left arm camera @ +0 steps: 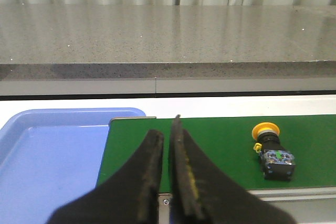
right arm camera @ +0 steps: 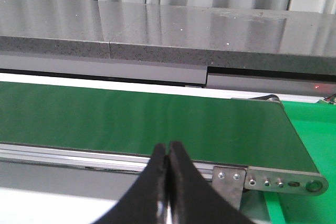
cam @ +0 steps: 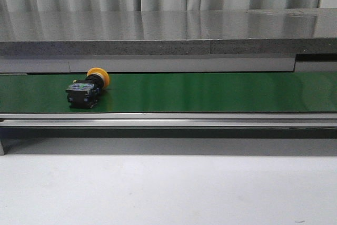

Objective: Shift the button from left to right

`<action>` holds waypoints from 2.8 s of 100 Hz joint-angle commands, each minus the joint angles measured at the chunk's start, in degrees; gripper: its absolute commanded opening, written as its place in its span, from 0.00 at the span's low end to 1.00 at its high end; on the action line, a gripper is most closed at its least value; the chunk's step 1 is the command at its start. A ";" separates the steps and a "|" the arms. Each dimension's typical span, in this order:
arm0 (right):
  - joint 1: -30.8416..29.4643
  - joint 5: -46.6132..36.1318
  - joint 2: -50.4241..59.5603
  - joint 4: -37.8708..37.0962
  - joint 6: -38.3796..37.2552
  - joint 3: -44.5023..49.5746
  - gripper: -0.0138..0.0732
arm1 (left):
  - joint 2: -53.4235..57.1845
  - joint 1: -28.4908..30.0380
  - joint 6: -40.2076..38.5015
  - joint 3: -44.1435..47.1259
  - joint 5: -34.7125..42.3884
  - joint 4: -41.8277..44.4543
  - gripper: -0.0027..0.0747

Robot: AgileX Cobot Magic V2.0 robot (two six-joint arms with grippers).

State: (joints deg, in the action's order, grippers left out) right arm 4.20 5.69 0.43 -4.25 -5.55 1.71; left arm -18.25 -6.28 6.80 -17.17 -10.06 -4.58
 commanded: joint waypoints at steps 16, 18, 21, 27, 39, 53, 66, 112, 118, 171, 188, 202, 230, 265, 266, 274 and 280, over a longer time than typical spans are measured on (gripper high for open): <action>0.10 -6.47 1.02 -0.61 0.00 -0.03 0.08 | -0.40 -0.46 -0.03 -1.53 4.88 -0.48 0.04; 0.10 -7.17 1.02 -0.61 0.00 -0.03 0.08 | -0.40 -0.46 -0.03 -1.53 4.88 -0.48 0.04; 0.10 -8.30 1.02 -0.61 0.00 -0.03 0.08 | -0.40 -0.46 -0.03 -1.53 4.88 -0.48 0.04; 0.10 -10.92 1.02 -0.61 0.00 -0.03 0.08 | -0.40 -0.46 -0.03 -1.53 4.88 -0.48 0.04; 0.10 -11.26 0.86 0.82 0.00 -1.83 0.08 | -0.40 -0.46 -0.03 -1.53 4.88 -0.48 0.04; 0.10 -6.37 -1.40 1.79 0.00 -7.37 0.08 | -0.40 -0.46 -0.03 -1.53 4.88 -0.48 0.04; 0.10 1.26 -6.89 1.79 0.00 -14.55 0.08 | -0.40 -0.46 -0.03 -1.53 4.88 -0.48 0.04; 0.10 25.14 -37.97 1.79 0.00 -41.94 0.08 | -0.40 -0.46 -0.03 -1.53 4.88 -0.48 0.04; 0.10 26.88 -42.03 1.79 0.00 -44.83 0.08 | -0.40 -0.46 -0.03 -1.53 4.88 -0.48 0.04; 0.10 34.55 -58.38 3.08 0.00 -51.13 0.09 | -0.40 -0.46 -0.03 -1.53 4.88 -0.48 0.04; 0.10 34.90 -58.67 3.27 0.00 -51.13 0.31 | -0.40 -0.46 -0.03 -1.53 4.88 -0.48 0.04; 0.10 35.08 -58.67 3.31 0.00 -51.13 0.61 | -0.40 -0.46 -0.03 -1.53 4.88 -0.48 0.04; 0.10 33.48 -58.73 7.44 0.00 -51.13 0.78 | -0.40 -0.46 -0.03 -1.53 4.88 -0.48 0.04; 3.22 28.13 -64.51 10.26 0.85 -54.64 0.78 | -0.40 -0.46 -0.03 -1.53 4.88 -0.48 0.04; 3.38 28.13 -65.04 10.26 1.01 -54.95 0.78 | -0.40 -0.46 -0.03 -1.53 4.88 -0.48 0.04; 5.33 28.05 -68.11 10.26 1.14 -56.61 0.78 | -0.40 -0.46 -0.03 -1.53 4.88 -0.48 0.04; 6.50 27.83 -70.42 10.26 1.14 -57.90 0.78 | -0.40 -0.46 -0.03 -1.53 4.88 -0.48 0.04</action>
State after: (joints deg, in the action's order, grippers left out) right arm 9.11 37.24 -67.90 5.54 -5.31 -52.78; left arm -18.25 -6.28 6.80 -17.17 -10.06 -4.58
